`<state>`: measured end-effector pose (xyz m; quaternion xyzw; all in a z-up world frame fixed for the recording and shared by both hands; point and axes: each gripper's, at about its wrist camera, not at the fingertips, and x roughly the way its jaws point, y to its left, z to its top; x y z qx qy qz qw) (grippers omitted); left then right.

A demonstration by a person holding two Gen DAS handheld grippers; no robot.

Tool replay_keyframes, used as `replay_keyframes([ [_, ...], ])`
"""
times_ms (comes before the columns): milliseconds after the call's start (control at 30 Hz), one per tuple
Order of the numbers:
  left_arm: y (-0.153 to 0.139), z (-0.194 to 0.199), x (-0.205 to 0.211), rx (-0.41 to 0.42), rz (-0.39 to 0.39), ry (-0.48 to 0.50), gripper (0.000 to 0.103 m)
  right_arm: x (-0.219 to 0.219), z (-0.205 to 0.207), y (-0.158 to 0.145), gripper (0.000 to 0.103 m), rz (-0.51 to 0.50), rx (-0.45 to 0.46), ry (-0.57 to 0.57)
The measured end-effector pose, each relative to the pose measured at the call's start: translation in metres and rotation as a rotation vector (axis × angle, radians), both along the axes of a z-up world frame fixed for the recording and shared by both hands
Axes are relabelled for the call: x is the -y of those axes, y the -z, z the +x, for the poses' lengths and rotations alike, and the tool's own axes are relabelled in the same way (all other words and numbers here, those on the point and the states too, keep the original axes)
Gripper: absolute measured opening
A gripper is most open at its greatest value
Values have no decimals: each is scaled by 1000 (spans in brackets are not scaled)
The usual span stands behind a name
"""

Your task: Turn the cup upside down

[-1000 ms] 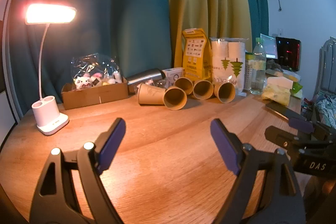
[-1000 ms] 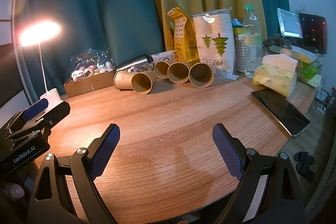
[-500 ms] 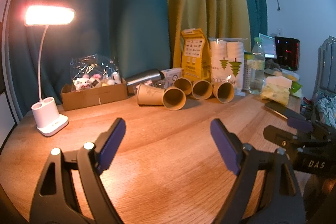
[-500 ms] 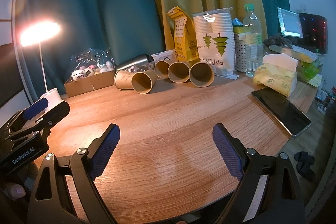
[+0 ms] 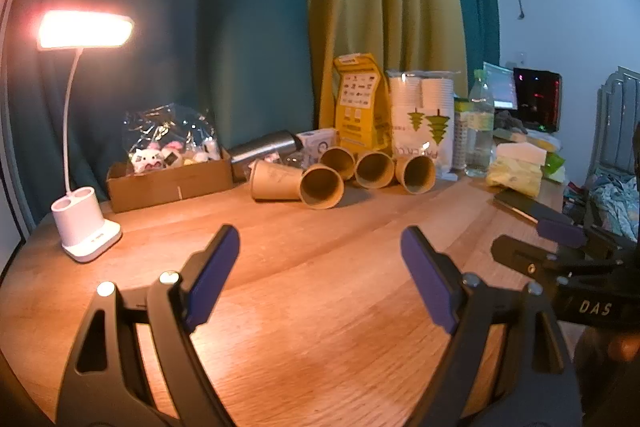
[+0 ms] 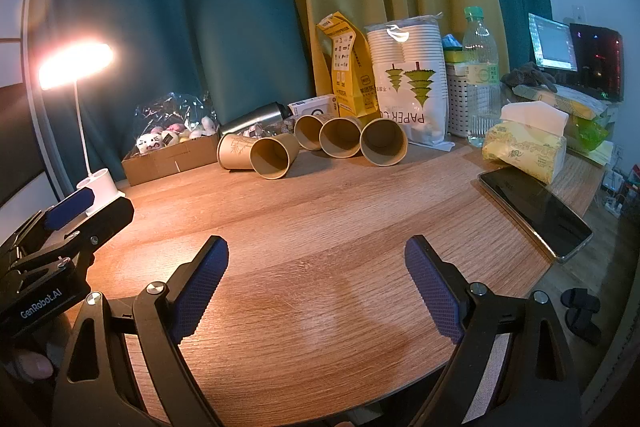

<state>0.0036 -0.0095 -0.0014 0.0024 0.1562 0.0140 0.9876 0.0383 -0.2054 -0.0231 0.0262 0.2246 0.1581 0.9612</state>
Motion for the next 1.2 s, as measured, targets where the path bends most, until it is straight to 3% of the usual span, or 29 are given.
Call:
replay_keyframes([
  [1200,0,0,-7,-3,-4,-21,84,-4,-3,1,92,1,1,-3],
])
